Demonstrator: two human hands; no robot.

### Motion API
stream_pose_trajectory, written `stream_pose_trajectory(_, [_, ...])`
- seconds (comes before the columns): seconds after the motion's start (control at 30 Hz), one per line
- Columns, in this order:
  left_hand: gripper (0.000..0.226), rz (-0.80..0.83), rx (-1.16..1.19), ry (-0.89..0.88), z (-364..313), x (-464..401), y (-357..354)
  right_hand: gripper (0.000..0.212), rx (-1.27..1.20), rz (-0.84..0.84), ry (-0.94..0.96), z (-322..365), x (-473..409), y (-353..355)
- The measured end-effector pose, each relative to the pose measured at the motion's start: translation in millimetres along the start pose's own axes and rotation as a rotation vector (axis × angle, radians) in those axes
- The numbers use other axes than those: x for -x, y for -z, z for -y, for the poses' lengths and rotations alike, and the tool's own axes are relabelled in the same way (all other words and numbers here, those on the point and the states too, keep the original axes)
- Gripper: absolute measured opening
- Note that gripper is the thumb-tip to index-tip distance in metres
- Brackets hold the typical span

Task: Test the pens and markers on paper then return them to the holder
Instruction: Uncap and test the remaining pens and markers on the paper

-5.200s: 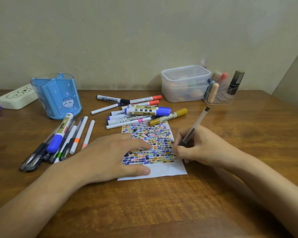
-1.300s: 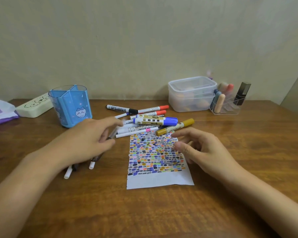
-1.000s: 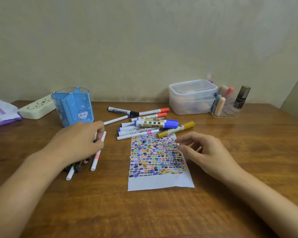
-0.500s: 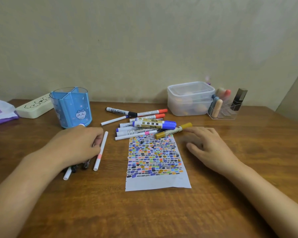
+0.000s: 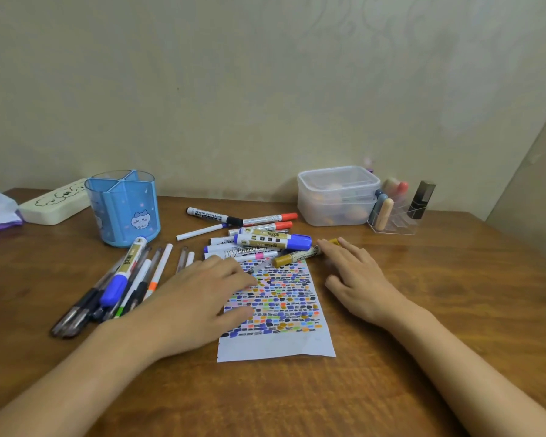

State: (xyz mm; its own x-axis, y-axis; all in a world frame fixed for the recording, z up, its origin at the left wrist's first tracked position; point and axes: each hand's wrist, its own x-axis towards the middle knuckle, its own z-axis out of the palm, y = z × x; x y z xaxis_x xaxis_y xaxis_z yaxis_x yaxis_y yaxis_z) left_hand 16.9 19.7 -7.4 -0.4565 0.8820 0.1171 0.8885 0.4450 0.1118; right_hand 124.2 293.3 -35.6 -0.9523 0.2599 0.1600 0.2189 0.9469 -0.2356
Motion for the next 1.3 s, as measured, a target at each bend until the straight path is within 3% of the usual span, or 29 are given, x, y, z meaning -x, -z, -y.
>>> stream_pose_trajectory(0.13, [0.055,0.019,0.02,-0.009,1.2,-0.7,-0.3,0.059,0.08,-0.166,0.007,-1.6,0.1,1.7])
stream_pose_trajectory(0.33, [0.053,0.023,0.029,-0.015,2.3,-1.7,-1.2,0.034,0.123,-0.183,0.044,1.7,1.9,4.0])
stream_pose_trajectory(0.87, [0.037,-0.072,0.049,0.008,2.6,-1.3,-3.0,0.029,0.092,-0.103,0.093,21.3,12.1,14.8])
stream_pose_trajectory(1.13, [0.04,-0.051,0.051,0.006,1.6,-0.4,-2.3,0.03,0.065,-0.058,0.102,27.6,16.2,16.9])
stream_pose_trajectory(1.3, [0.039,-0.074,0.051,-0.007,0.6,0.3,-0.9,0.02,-0.215,-0.124,0.096,33.7,21.8,20.1])
